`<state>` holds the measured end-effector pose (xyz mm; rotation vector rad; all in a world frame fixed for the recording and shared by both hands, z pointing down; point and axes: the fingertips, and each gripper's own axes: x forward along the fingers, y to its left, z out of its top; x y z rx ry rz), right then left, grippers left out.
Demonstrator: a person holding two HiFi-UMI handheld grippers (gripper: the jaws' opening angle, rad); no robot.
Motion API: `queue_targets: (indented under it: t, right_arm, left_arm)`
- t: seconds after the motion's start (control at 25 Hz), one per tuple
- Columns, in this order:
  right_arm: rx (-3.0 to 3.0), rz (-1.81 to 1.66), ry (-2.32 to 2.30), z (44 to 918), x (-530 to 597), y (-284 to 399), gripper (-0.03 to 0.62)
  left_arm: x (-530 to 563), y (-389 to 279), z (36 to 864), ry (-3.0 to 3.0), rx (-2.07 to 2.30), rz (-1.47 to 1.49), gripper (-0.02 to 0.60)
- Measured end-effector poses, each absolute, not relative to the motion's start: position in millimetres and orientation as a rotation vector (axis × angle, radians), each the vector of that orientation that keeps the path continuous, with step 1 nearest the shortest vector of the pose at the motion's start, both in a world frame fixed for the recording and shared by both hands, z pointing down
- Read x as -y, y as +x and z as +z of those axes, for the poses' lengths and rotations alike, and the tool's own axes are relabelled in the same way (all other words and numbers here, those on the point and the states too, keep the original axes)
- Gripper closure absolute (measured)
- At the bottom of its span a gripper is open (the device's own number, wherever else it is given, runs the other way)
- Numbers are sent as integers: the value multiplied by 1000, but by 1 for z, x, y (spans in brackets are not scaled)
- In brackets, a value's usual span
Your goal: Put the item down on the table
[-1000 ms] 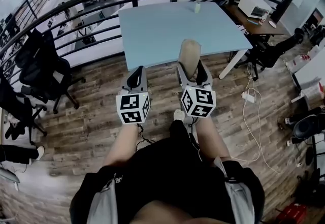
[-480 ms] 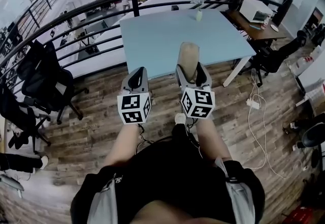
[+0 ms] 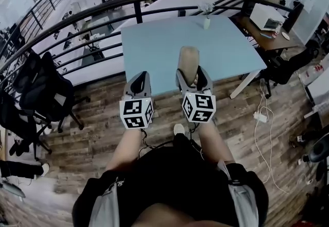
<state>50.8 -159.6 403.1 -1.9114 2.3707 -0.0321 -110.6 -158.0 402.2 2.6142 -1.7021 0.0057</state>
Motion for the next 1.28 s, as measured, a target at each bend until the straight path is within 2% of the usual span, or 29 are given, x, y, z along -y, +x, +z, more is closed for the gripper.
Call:
queue_targets:
  t: [0.84,1.28]
  right_arm:
    - [-2481,-139,-1805,411,435,129,261]
    - [-2658,-330,-1838,487,513,109,261]
  left_arm:
    - [419,-34,410,2477,1813,80,572]
    - [475,-52,429,2370,1858,101,572]
